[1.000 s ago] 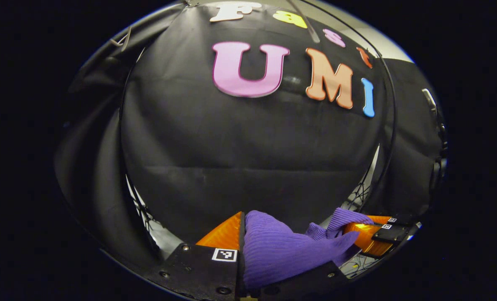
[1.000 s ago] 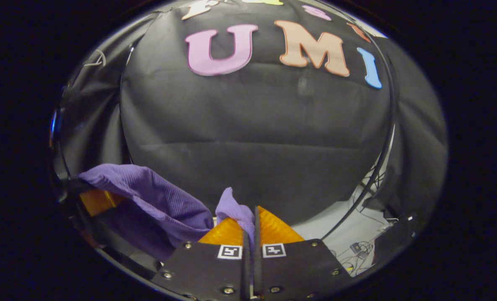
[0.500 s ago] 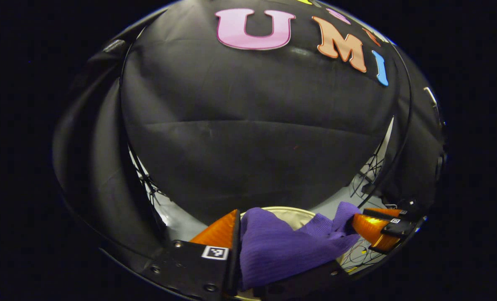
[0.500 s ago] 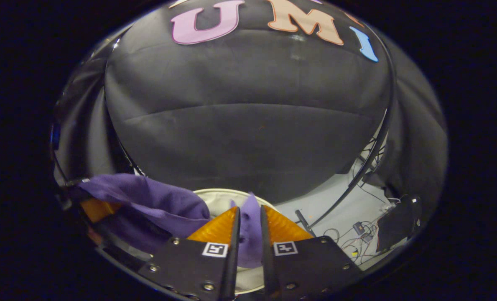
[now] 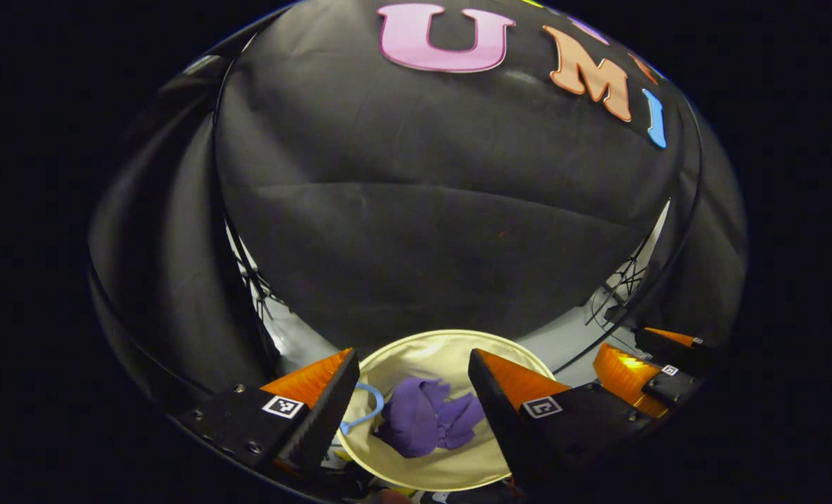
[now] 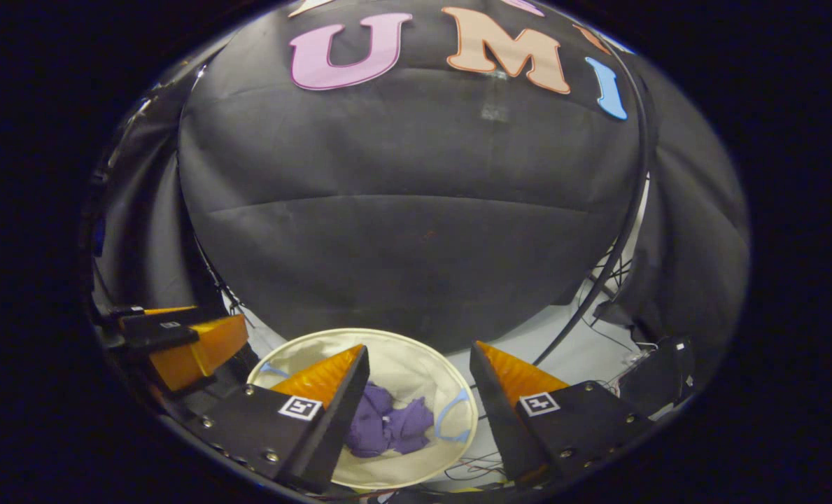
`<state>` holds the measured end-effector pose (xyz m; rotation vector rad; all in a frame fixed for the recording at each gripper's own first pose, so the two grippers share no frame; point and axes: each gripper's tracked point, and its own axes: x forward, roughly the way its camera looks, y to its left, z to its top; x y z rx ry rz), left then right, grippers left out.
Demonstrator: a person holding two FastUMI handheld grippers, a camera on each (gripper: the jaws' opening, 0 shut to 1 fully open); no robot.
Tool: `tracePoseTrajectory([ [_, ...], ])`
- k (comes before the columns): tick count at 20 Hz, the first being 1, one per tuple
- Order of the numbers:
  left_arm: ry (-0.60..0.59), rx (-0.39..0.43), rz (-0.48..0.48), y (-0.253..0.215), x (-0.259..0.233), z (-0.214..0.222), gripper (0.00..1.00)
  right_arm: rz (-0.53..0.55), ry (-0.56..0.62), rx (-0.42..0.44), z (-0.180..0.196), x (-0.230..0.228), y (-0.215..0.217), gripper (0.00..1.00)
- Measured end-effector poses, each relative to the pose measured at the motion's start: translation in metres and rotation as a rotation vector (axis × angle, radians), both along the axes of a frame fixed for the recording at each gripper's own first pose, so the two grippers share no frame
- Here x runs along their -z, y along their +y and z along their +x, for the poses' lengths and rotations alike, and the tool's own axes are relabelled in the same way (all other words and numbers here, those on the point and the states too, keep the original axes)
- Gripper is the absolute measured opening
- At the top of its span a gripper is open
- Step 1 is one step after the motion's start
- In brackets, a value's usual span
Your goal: Grasp the clothes on the hanger with both hands and then place them into the laundry hamper below.
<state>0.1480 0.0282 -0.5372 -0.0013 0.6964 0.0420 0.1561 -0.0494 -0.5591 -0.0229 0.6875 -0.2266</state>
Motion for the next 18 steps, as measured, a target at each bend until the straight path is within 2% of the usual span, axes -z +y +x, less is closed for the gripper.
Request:
tracePoseTrajectory([
  [2, -0.026, 0.009, 0.008, -0.001, -0.016, 0.002, 0.97, 0.005, -0.018, -0.009, 0.002, -0.013, 0.005, 0.88],
  [3, -0.038, 0.015, 0.008, -0.002, -0.023, 0.002, 0.97, 0.005, -0.027, -0.015, 0.004, -0.021, 0.007, 0.84],
  [4, -0.052, 0.013, 0.008, -0.003, -0.031, 0.003, 0.97, 0.002, -0.042, -0.016, 0.005, -0.032, 0.008, 0.88],
  [7, -0.083, 0.025, 0.024, -0.002, -0.052, 0.003, 0.97, -0.002, -0.092, -0.025, 0.013, -0.064, 0.012, 0.87],
  [8, -0.105, 0.026, 0.027, -0.002, -0.062, 0.004, 0.97, -0.008, -0.107, -0.025, 0.013, -0.073, 0.012, 0.88],
  [9, -0.123, 0.026, 0.023, -0.001, -0.073, 0.005, 0.97, -0.009, -0.123, -0.023, 0.015, -0.083, 0.013, 0.83],
  [11, -0.161, 0.032, 0.014, -0.002, -0.094, 0.005, 1.00, -0.004, -0.160, -0.029, 0.019, -0.104, 0.018, 0.83],
  [12, -0.187, 0.034, 0.018, -0.001, -0.108, 0.006, 0.97, -0.008, -0.176, -0.031, 0.020, -0.114, 0.020, 0.87],
  [13, -0.206, 0.030, 0.023, 0.002, -0.117, 0.006, 0.96, -0.014, -0.192, -0.032, 0.022, -0.126, 0.021, 0.83],
  [16, -0.283, 0.035, 0.023, 0.003, -0.158, 0.012, 0.97, -0.022, -0.236, -0.035, 0.024, -0.155, 0.027, 0.83],
  [18, -0.310, 0.039, 0.013, 0.005, -0.174, 0.014, 0.96, -0.027, -0.266, -0.038, 0.025, -0.175, 0.032, 0.87],
])
